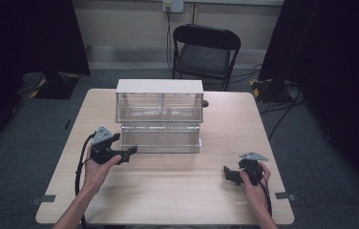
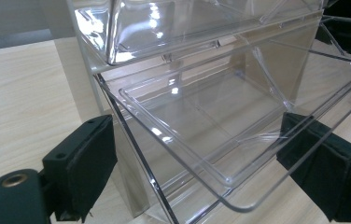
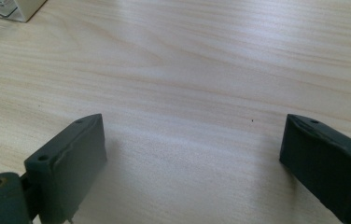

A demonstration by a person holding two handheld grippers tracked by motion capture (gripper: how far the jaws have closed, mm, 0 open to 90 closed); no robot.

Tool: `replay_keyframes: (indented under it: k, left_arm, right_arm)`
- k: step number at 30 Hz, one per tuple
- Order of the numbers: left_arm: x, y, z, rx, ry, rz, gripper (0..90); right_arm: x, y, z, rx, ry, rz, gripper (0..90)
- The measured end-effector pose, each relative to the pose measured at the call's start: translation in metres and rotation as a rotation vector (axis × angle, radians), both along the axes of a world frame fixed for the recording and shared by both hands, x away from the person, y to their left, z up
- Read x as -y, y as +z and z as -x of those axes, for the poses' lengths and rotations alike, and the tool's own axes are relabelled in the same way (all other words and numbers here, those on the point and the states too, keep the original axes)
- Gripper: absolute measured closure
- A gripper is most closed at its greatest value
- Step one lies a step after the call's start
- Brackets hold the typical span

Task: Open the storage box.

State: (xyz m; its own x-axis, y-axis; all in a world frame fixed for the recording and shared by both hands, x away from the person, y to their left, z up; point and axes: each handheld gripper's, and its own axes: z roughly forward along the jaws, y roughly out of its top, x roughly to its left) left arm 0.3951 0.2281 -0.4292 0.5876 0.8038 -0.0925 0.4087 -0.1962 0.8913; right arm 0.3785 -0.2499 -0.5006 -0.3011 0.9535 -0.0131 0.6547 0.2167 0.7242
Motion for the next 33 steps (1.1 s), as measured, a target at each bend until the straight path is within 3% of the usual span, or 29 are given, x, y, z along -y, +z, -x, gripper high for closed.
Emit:
replay_keyframes:
  k: [6,24,33]
  left_arm:
    - [0.004,-0.002,-0.002,0.004,-0.002,-0.017,15.7]
    - [0.005,0.004,-0.009,0.000,0.018,-0.009,15.0]
    - [0.005,0.006,-0.011,0.004,0.031,-0.025,14.6]
  right_arm:
    - [0.000,0.000,0.000,0.000,-0.001,0.000,6.3]
    - [0.000,0.000,0.000,0.001,-0.001,0.000,6.3]
    - [0.000,0.000,0.000,0.000,-0.001,0.000,6.3]
